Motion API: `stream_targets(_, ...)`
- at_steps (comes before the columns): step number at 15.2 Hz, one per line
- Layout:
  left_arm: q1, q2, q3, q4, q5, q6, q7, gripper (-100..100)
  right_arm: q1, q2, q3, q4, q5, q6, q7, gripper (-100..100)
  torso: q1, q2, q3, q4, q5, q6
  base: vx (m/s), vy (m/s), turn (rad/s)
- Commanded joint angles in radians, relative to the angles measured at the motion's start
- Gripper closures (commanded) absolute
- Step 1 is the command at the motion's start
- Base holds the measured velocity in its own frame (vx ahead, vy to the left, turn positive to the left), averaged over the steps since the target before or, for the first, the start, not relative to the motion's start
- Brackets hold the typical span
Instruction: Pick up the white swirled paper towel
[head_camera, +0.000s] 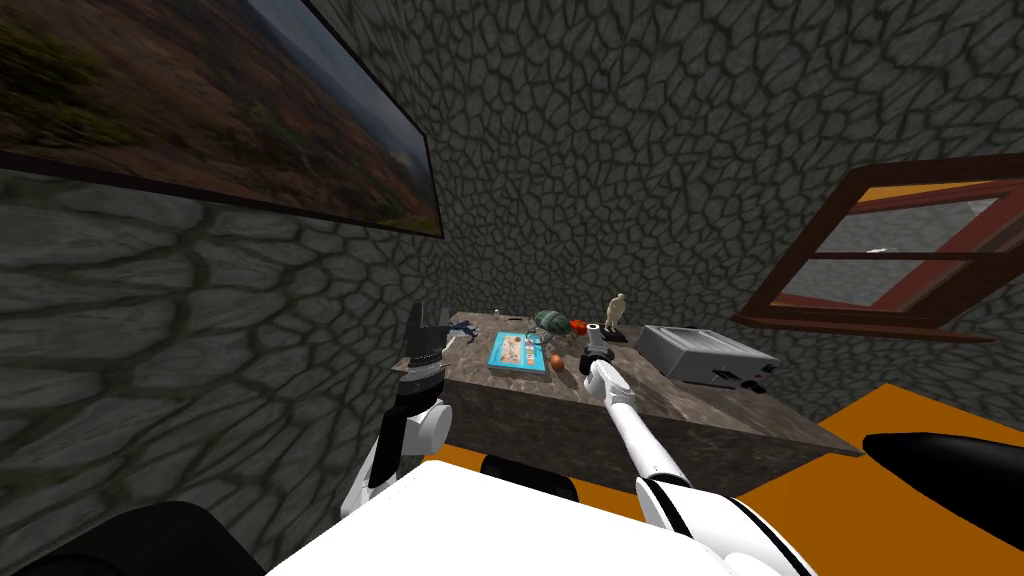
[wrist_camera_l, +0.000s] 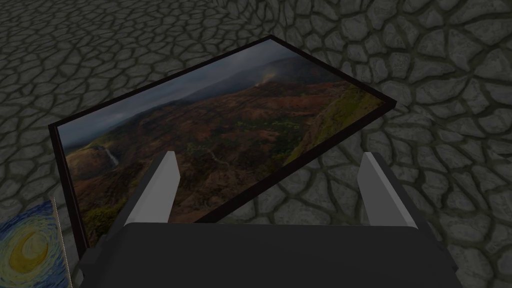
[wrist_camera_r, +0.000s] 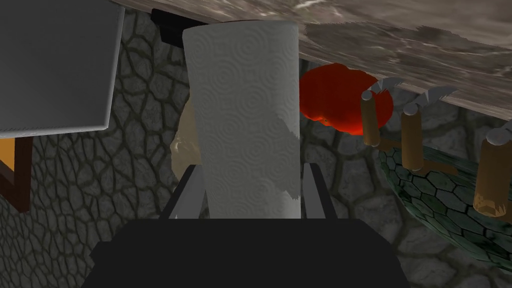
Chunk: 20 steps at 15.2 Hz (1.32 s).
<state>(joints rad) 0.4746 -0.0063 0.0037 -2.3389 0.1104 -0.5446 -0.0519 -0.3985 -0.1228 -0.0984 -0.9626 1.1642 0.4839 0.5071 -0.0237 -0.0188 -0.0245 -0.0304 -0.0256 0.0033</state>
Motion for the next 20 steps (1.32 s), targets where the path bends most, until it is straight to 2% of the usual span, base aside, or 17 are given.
stream_targets(1, 0.000, 0.000, 0.000, 0.000, 0.000, 0.000, 0.000, 0, -0.001, 0.001, 0.050, -0.001, 0.038, 0.050, -0.050, 100, 0.000, 0.000, 0.000, 0.000, 0.000, 0.000, -0.002, -0.068, 0.001)
stream_targets(2, 0.000, 0.000, 0.000, 0.000, 0.000, 0.000, 0.000, 0, -0.001, 0.001, 0.066, -0.001, 0.038, 0.067, -0.072, 100, 0.001, 0.000, 0.000, 0.000, 0.000, 0.000, -0.003, -0.034, 0.008)
stream_targets(5, 0.000, 0.000, 0.000, 0.000, 0.000, 0.000, 0.000, 0, -0.001, 0.001, 0.066, -0.001, 0.038, 0.067, -0.120, 100, 0.006, 0.000, 0.000, 0.000, 0.000, -0.001, -0.002, 0.005, 0.001)
stream_targets(6, 0.000, 0.000, 0.000, 0.000, 0.000, 0.000, 0.000, 0, 0.006, 0.011, 0.114, -0.019, 0.088, 0.116, -0.148, 100, 0.007, 0.000, 0.000, 0.000, 0.000, -0.001, -0.013, -0.050, -0.080)
stream_targets(9, 0.000, 0.000, 0.000, 0.000, 0.000, 0.000, 0.000, 0, 0.006, 0.011, 0.176, -0.019, 0.141, 0.172, -0.202, 100, 0.000, 0.001, 0.001, 0.001, 0.000, 0.000, -0.005, -0.085, -0.035)
stream_targets(10, 0.000, 0.000, 0.000, 0.000, 0.000, 0.000, 0.000, 0, 0.006, 0.011, 0.192, -0.019, 0.141, 0.186, -0.225, 100, 0.001, 0.001, 0.001, 0.001, 0.000, 0.000, 0.002, -0.040, 0.016)
stream_targets(13, 0.000, 0.000, 0.000, 0.000, 0.000, 0.000, 0.000, 0, 0.006, 0.011, 0.192, -0.019, 0.141, 0.186, -0.281, 100, 0.006, 0.000, 0.000, 0.000, 0.001, 0.000, 0.001, -0.004, 0.001)
stream_targets(14, 0.000, 0.000, 0.000, 0.000, 0.000, 0.000, 0.000, 0, 0.013, 0.022, 0.241, -0.037, 0.191, 0.235, -0.305, 100, 0.006, 0.000, 0.000, 0.000, 0.000, 0.000, -0.007, -0.056, -0.095)
stream_targets(17, 0.000, 0.000, 0.000, 0.000, 0.000, 0.000, 0.000, 0, 0.013, 0.022, 0.300, -0.037, 0.245, 0.285, -0.364, 100, 0.000, 0.001, 0.001, 0.001, 0.000, 0.000, 0.005, -0.093, -0.027)
stream_targets(18, 0.000, 0.000, 0.000, 0.000, 0.000, 0.000, 0.000, 0, 0.013, 0.022, 0.319, -0.037, 0.245, 0.305, -0.385, 100, 0.001, 0.001, 0.001, 0.001, 0.000, 0.000, -0.009, -0.034, 0.010)
stream_targets(20, 0.000, 0.000, 0.000, 0.000, 0.000, 0.000, 0.000, 0, 0.013, 0.022, 0.319, -0.037, 0.245, 0.305, -0.425, 100, 0.005, 0.001, 0.001, 0.001, 0.001, 0.000, -0.008, -0.002, 0.002)
